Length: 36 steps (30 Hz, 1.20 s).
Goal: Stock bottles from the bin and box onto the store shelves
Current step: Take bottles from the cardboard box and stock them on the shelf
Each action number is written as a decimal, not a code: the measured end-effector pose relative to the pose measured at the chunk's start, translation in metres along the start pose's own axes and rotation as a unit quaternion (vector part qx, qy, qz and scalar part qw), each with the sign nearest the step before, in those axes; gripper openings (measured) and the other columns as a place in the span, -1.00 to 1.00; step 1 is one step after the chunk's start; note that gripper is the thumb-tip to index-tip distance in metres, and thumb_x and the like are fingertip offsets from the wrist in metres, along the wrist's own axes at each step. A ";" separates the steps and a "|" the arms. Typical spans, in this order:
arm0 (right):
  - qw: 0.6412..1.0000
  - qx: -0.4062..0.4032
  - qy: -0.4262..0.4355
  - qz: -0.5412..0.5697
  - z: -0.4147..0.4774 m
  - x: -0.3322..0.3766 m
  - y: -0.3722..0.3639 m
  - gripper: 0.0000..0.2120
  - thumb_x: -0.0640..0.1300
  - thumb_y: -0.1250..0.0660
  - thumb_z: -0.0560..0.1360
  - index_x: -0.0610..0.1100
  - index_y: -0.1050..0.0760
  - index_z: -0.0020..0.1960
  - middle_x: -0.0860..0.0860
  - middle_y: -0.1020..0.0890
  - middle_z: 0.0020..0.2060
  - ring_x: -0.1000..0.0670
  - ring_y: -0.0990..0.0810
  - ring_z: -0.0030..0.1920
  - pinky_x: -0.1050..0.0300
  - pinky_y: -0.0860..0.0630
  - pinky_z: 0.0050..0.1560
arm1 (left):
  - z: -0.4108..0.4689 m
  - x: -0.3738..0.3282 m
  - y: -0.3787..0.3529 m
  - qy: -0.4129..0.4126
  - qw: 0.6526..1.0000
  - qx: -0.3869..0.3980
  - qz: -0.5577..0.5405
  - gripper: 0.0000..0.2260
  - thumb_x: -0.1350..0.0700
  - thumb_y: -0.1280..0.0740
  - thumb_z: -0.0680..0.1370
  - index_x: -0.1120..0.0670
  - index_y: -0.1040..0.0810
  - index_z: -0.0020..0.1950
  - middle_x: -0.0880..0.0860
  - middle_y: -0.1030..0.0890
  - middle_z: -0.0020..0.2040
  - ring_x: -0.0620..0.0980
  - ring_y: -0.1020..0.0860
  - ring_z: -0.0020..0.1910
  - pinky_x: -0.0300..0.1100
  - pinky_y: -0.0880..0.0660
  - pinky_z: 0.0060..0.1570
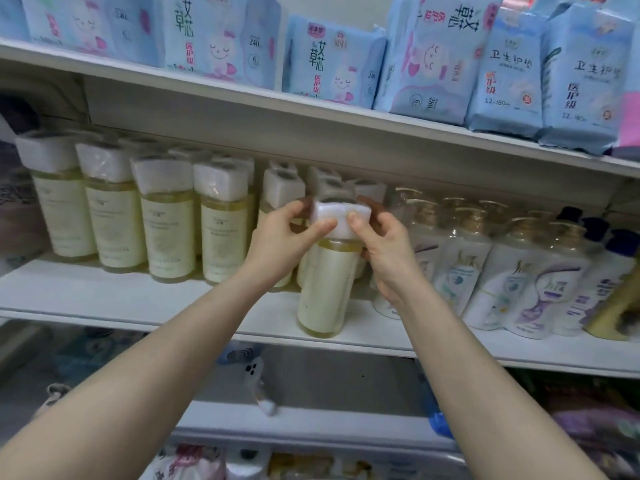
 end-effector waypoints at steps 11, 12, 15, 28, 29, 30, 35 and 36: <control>0.995 -0.059 0.049 -0.059 -0.047 -0.047 -0.001 -0.59 -0.18 -0.37 0.57 -0.05 -0.39 0.38 0.07 -0.60 0.18 0.25 -0.60 0.10 0.26 -0.55 0.15 | -0.045 0.040 -0.013 0.061 0.987 0.135 -0.065 -0.67 -0.19 -0.19 0.62 -0.15 -0.51 0.32 -0.03 -0.65 0.12 0.01 -0.61 0.11 0.13 -0.55 0.17; 0.994 -0.054 0.047 -0.081 -0.053 -0.053 -0.002 -0.49 -0.19 -0.42 0.53 -0.06 -0.34 0.42 0.08 -0.58 0.21 0.26 -0.59 0.13 0.28 -0.54 0.16 | -0.048 0.044 -0.016 0.066 0.984 0.149 -0.066 -0.65 -0.25 -0.15 0.59 -0.22 -0.49 0.32 -0.01 -0.65 0.13 0.05 -0.60 0.13 0.16 -0.53 0.19; 0.980 -0.056 0.043 -0.188 -0.062 -0.070 -0.003 -0.27 -0.09 -0.55 0.41 0.02 -0.26 0.47 0.06 -0.48 0.34 0.18 -0.50 0.26 0.19 -0.49 0.27 | -0.054 0.044 -0.023 0.073 0.979 0.170 -0.085 -0.67 -0.29 -0.11 0.59 -0.36 -0.39 0.35 -0.19 -0.60 0.22 -0.13 -0.55 0.22 0.08 -0.50 0.26; 0.983 -0.088 0.035 -0.160 -0.074 -0.070 0.045 -0.53 -0.21 -0.48 0.47 0.00 -0.47 0.33 0.06 -0.63 0.17 0.10 -0.61 0.14 0.25 -0.58 0.05 | -0.072 0.050 -0.037 0.041 0.983 0.142 -0.108 -0.51 0.17 -0.33 0.60 -0.09 -0.33 0.49 0.02 -0.56 0.26 -0.16 -0.62 0.03 -0.06 -0.61 0.10; 0.982 -0.099 0.036 -0.160 -0.075 -0.071 0.051 -0.58 -0.21 -0.47 0.49 -0.02 -0.50 0.31 0.05 -0.64 0.15 0.07 -0.62 0.14 0.23 -0.58 0.05 | -0.074 0.048 -0.040 0.036 0.984 0.142 -0.105 -0.50 0.19 -0.35 0.58 -0.08 -0.34 0.49 0.00 -0.55 0.26 -0.15 -0.62 0.03 -0.10 -0.60 0.10; 0.980 -0.109 0.034 -0.162 -0.076 -0.072 0.055 -0.63 -0.20 -0.45 0.50 -0.04 -0.52 0.29 0.04 -0.65 0.11 0.05 -0.62 0.13 0.23 -0.59 0.05 | -0.076 0.046 -0.043 0.032 0.984 0.141 -0.102 -0.50 0.20 -0.37 0.57 -0.08 -0.35 0.47 -0.01 -0.54 0.26 -0.15 -0.61 0.04 -0.17 -0.59 0.10; 0.968 -0.160 0.046 -0.188 -0.087 -0.070 0.058 -0.72 -0.18 -0.39 0.55 -0.03 -0.54 0.25 0.07 -0.66 0.02 0.14 -0.61 0.05 0.16 -0.59 0.03 | -0.081 0.043 -0.048 0.010 0.986 0.144 -0.085 -0.54 0.22 -0.40 0.54 -0.03 -0.40 0.41 -0.01 -0.55 0.22 -0.13 -0.61 0.08 -0.33 -0.54 0.07; 0.966 -0.162 0.051 -0.194 -0.090 -0.070 0.055 -0.69 -0.17 -0.41 0.54 -0.03 -0.52 0.27 0.08 -0.64 0.05 0.20 -0.60 0.04 0.24 -0.57 -0.01 | -0.081 0.045 -0.048 0.008 0.986 0.144 -0.084 -0.54 0.22 -0.40 0.54 -0.03 -0.41 0.40 -0.02 -0.56 0.22 -0.14 -0.61 0.09 -0.30 -0.54 0.09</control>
Point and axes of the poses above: each hand's wrist, its own z-axis towards the middle knuckle, its own y-axis out of the back of the hand, x = y × z, the point moved 3 cm from there along z, towards the middle knuckle
